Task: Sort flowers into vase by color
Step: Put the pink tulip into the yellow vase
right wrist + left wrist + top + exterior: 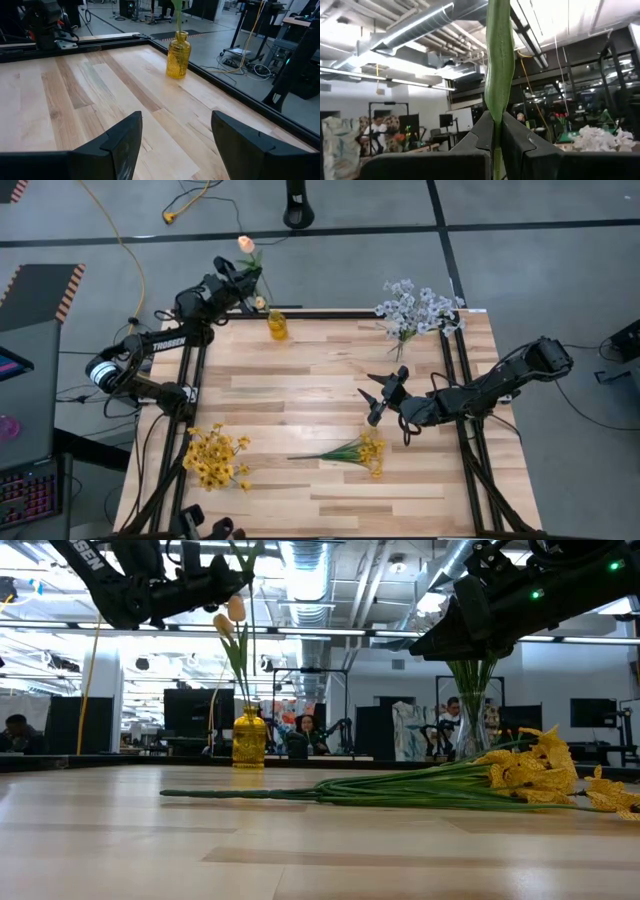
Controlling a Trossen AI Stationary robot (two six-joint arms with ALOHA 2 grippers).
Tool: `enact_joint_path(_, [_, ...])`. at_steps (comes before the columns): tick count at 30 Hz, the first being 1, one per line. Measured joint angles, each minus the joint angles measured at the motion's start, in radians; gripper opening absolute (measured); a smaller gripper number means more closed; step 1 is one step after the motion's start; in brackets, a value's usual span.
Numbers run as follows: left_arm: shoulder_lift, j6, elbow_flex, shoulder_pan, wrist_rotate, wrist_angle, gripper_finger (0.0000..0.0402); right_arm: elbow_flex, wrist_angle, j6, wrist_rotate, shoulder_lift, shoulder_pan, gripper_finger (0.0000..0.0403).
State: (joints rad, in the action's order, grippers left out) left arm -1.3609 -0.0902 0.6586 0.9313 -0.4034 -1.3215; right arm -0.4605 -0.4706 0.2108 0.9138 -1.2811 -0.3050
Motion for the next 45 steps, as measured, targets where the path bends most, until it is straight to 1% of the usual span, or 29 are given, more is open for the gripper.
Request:
enact_joint_path(8, [0.000,-0.009,0.000,-0.036,0.029,0.035,0.0002,0.000,0.000,0.000,0.000,0.000,0.000,0.0265])
enact_joint_path(13, [0.000,0.011,0.000,-0.062,0.128,0.040,0.0002,0.000,0.000,0.000,0.000,0.000,0.000,0.0265])
enact_joint_path(18, [0.007,-0.048,0.000,-0.055,0.138,0.016,0.0002,0.000,0.000,0.000,0.000,0.000,0.000,0.0265])
enact_joint_path(22, [0.037,-0.047,0.000,-0.053,0.138,0.017,0.0002,0.000,0.000,0.000,0.000,0.000,0.000,0.0265])
enact_joint_path(26, [0.099,-0.046,0.000,-0.053,0.137,0.015,0.0002,0.000,0.000,0.000,0.000,0.000,0.000,0.0265])
enact_joint_path(29, [0.166,-0.021,0.000,-0.053,0.110,0.047,0.0002,0.000,0.000,0.000,0.000,0.000,0.000,0.0265])
enact_joint_path(32, [0.247,0.007,0.000,-0.053,0.097,0.135,0.0002,0.000,0.000,0.000,0.000,0.000,0.000,0.0265])
enact_joint_path(39, [0.455,0.104,0.000,-0.053,0.095,0.470,0.0002,0.000,0.000,0.000,0.000,0.000,0.000,0.0265])
enact_joint_path(42, [0.535,0.138,-0.031,-0.053,0.100,0.521,0.0002,0.000,0.000,0.000,0.000,0.000,0.000,0.0265])
enact_joint_path(45, [0.602,0.141,-0.105,-0.053,0.124,0.517,0.0002,0.000,0.000,0.000,0.000,0.000,0.000,0.0265])
